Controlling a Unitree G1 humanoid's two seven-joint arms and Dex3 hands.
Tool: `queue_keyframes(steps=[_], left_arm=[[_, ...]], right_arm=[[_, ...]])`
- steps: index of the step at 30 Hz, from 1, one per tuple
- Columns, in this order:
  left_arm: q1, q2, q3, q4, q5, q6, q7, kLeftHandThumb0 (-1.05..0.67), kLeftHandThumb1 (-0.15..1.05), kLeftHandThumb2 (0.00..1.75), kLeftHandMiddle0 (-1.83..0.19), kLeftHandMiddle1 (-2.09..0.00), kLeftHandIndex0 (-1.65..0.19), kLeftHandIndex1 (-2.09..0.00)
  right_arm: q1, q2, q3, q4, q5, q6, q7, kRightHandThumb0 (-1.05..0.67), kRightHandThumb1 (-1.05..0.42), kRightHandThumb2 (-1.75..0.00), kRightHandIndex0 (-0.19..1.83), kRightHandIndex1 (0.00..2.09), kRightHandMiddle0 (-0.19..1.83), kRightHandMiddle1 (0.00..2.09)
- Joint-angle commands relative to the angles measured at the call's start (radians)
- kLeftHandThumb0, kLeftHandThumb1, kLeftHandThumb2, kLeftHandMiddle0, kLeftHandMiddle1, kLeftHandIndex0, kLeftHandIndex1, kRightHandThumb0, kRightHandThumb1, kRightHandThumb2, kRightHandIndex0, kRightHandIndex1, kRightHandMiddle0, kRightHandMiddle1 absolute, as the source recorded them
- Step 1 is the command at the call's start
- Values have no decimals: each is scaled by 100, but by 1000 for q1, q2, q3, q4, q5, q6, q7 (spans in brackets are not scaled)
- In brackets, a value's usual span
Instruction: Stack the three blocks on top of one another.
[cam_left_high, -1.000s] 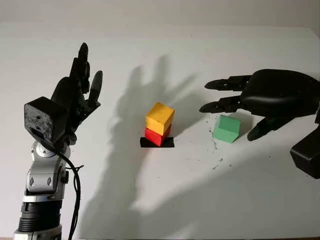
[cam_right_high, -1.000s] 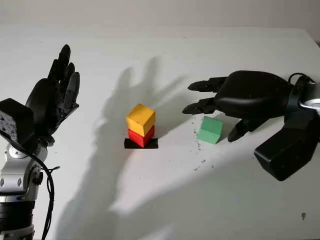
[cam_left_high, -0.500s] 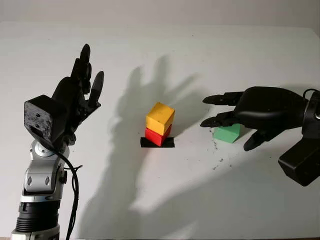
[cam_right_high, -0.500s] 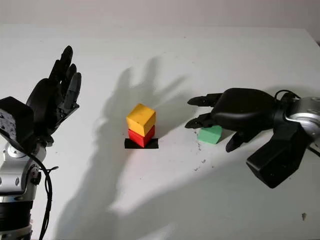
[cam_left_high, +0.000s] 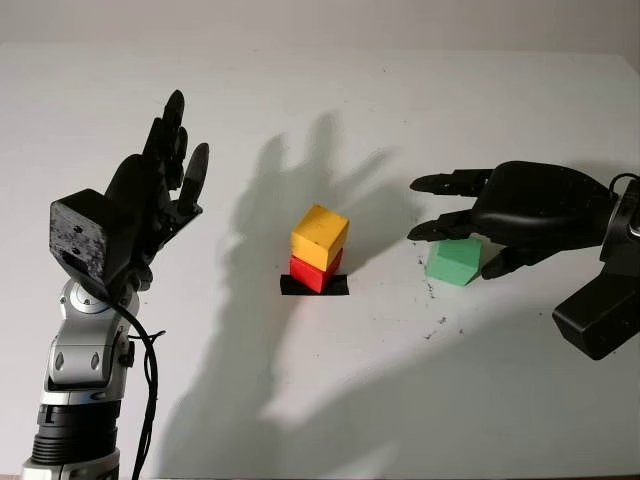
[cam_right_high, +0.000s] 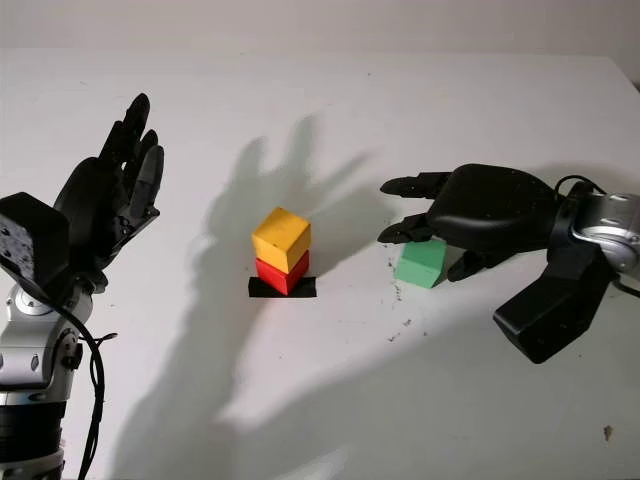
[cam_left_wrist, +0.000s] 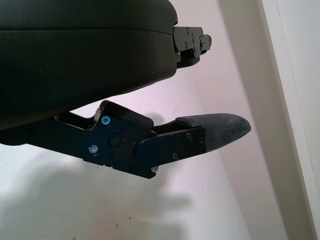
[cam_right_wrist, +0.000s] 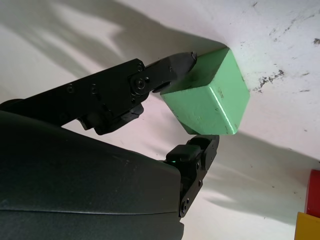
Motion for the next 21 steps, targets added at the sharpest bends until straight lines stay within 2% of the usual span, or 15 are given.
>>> queue_keyframes(steps=[1,6,13,21], left_arm=[[6,4,-3,-18,-1,2,-2,-70,105,60,8,-6,9,-7],[6,7,-6,-19,5,6,1,-71,105,60,7,-6,8,-7],[3,27,-4,-22,7,8,-21,-71,105,63,11,-4,12,-5],[-5,48,-9,-19,26,22,-26,-73,105,63,14,-4,14,-4]], right_arm=[[-22,-16,13,-1,-24,-6,-39,-30,-96,-8,29,10,64,15],[-46,-20,46,9,-87,4,-109,-32,-95,-6,31,9,68,17],[-58,-5,63,53,-45,-6,-114,-33,-94,-5,34,9,79,23],[-39,4,62,81,134,-9,35,-38,-92,-5,30,5,85,31]])
